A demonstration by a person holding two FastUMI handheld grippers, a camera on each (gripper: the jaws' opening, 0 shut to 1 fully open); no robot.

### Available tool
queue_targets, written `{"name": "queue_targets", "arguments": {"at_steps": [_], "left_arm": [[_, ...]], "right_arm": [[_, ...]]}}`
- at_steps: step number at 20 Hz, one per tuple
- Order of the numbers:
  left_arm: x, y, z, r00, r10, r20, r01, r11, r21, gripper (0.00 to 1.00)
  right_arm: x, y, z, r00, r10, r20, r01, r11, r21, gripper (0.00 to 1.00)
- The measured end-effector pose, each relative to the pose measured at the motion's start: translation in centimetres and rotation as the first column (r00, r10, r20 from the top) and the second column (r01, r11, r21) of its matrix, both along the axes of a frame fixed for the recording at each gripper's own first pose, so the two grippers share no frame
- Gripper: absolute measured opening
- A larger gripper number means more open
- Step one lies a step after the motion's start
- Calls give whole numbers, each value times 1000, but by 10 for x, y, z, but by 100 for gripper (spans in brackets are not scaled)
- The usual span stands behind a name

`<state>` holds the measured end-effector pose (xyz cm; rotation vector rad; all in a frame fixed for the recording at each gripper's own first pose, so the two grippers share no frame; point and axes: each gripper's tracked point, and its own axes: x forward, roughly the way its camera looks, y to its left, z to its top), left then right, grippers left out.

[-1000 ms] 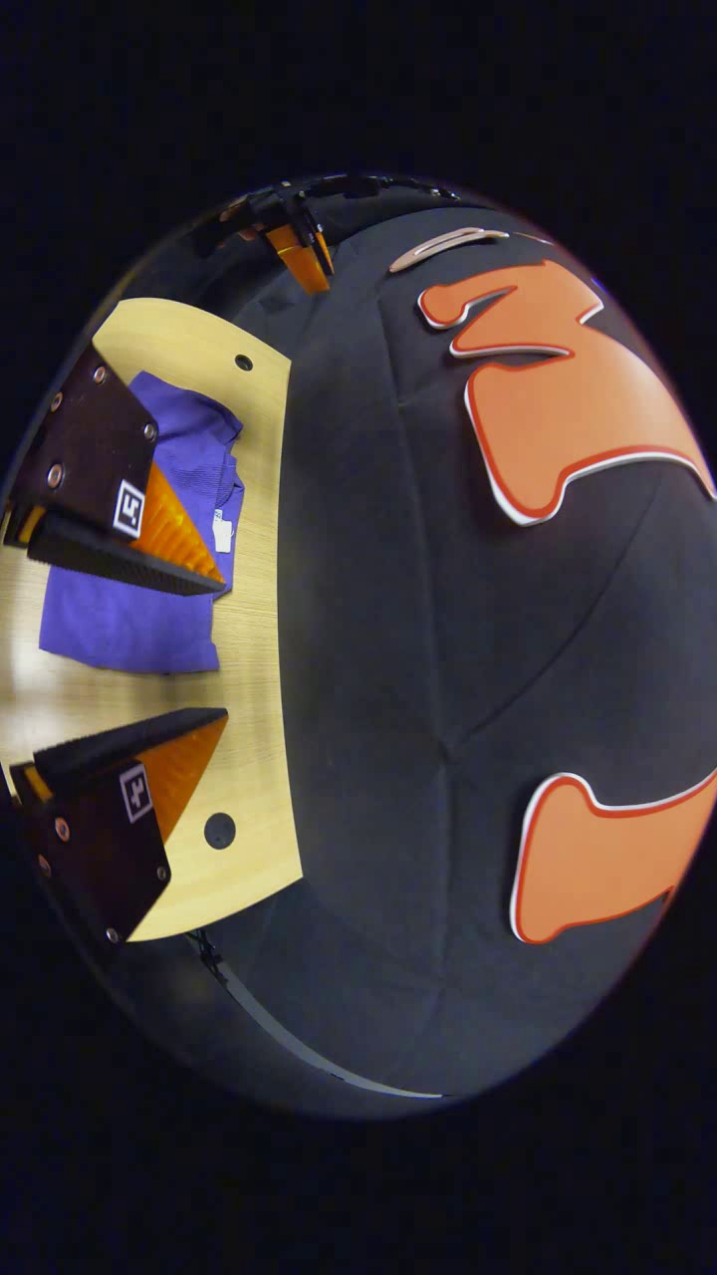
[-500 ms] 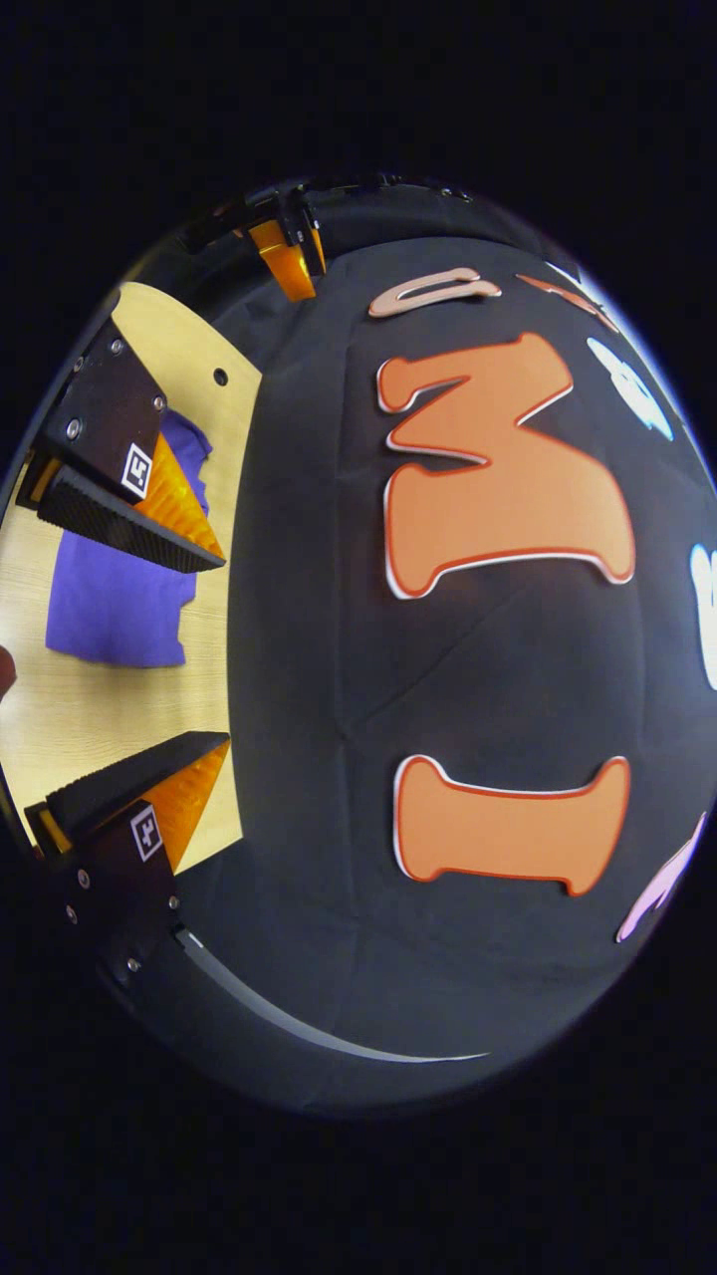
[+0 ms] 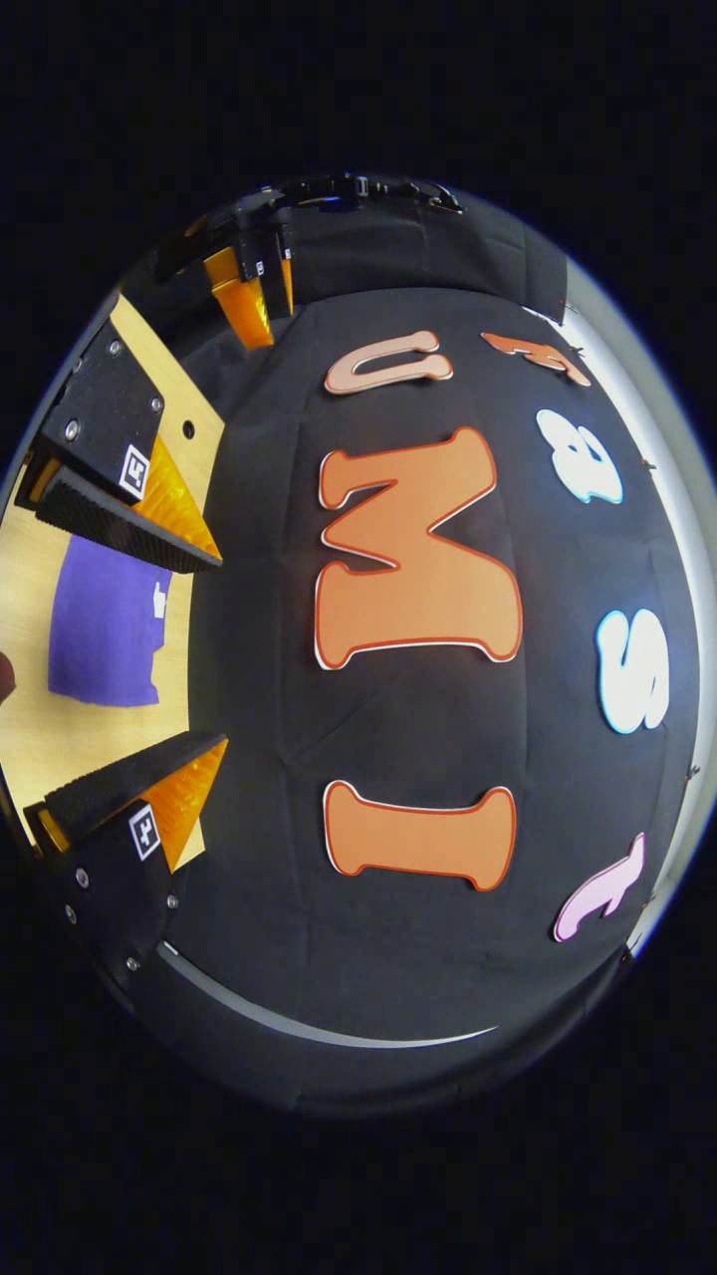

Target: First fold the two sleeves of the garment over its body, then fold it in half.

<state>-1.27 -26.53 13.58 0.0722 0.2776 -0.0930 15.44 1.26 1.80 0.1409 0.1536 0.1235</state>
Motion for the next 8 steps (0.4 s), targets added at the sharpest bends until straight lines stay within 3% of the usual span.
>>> {"name": "queue_targets", "arguments": {"at_steps": [7,8], "left_arm": [[-56,-6,29,986,12,168,-13,1000,6,100],[-66,-6,29,983,14,185,-14,1000,2,97]], "right_arm": [[-49,22,11,994,-22,107,23,1000,-6,95],[-53,24,9,993,-26,115,27,1000,-11,100]]}}
